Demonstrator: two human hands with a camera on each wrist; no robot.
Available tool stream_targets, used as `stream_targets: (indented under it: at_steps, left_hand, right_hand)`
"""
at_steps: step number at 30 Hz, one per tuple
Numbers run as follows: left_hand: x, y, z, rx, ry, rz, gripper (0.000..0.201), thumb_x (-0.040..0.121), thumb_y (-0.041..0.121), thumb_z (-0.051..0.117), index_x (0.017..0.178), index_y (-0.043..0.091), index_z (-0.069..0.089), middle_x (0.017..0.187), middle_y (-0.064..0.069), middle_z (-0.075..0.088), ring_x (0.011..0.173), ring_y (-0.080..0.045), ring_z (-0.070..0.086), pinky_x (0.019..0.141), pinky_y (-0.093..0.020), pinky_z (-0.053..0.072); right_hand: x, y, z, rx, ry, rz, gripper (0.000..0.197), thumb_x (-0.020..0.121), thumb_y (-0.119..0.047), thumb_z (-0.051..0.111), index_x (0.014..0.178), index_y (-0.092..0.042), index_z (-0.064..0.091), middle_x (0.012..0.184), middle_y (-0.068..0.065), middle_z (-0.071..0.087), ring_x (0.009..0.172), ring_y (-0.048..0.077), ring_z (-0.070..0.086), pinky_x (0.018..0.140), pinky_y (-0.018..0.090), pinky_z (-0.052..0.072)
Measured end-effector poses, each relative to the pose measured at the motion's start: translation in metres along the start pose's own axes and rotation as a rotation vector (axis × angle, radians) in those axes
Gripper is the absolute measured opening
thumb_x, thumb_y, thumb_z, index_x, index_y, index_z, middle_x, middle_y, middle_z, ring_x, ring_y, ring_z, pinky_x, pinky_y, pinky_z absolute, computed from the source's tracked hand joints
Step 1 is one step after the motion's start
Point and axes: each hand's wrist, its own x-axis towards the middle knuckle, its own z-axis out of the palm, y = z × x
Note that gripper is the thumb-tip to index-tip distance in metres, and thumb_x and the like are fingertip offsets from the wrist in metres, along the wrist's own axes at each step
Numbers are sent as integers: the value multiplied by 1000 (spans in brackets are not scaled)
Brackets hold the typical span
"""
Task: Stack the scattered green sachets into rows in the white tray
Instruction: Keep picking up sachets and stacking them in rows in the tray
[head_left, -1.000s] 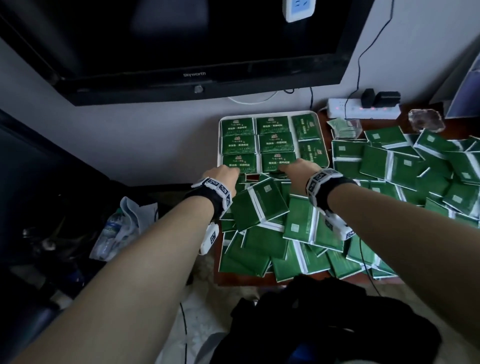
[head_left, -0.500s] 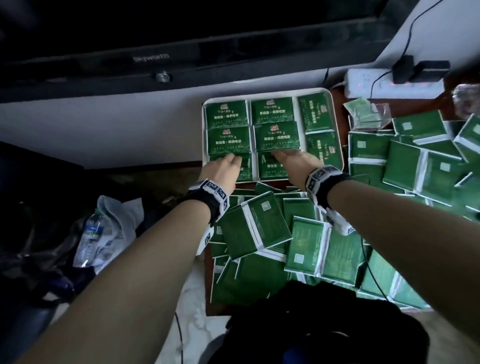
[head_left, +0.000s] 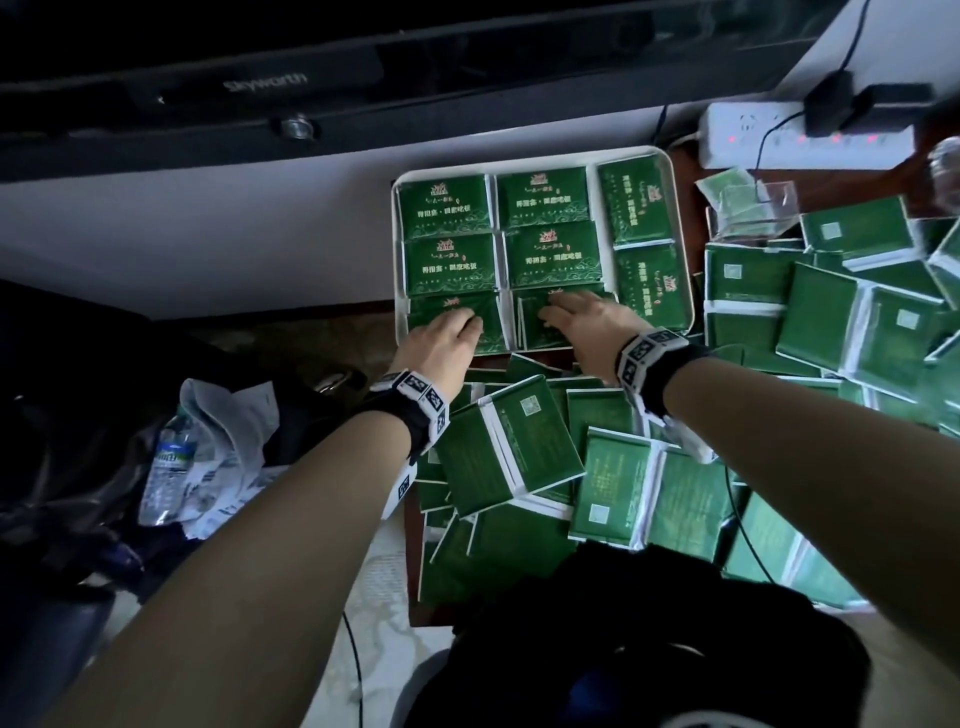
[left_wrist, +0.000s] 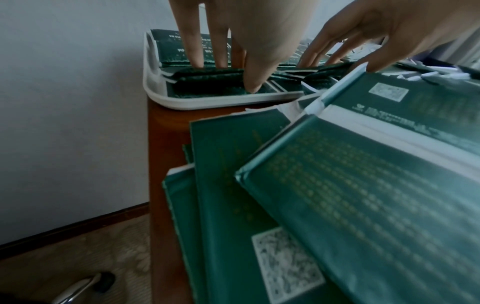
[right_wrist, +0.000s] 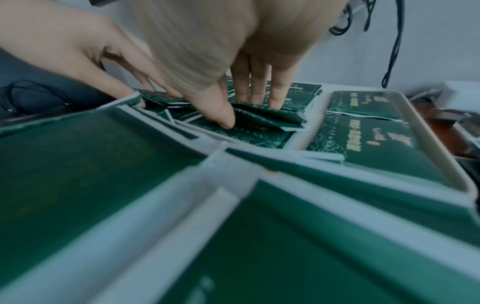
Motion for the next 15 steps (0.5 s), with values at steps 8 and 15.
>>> stream_targets:
  at_steps: [8,15]
  left_hand:
    - [8,-9,3,-7,1,10,57,92,6,62,145,9,43,149,-9,41,132,-25,46,97,-40,52]
    - [10,-11,8,-19,13,22,54,92,11,66,142,7,46,146,-9,44,129,-26,50,93,-41,53]
  right_hand:
    - [9,4,6,-7,36,-28,57,94,-16,59,148,-17,37,149,4,39,135,24,39,107,38,42]
    - [16,7,9,-3,47,-27,58,95,-27,60,147,-16,37,154,4,32,141,24,32,111,42,36]
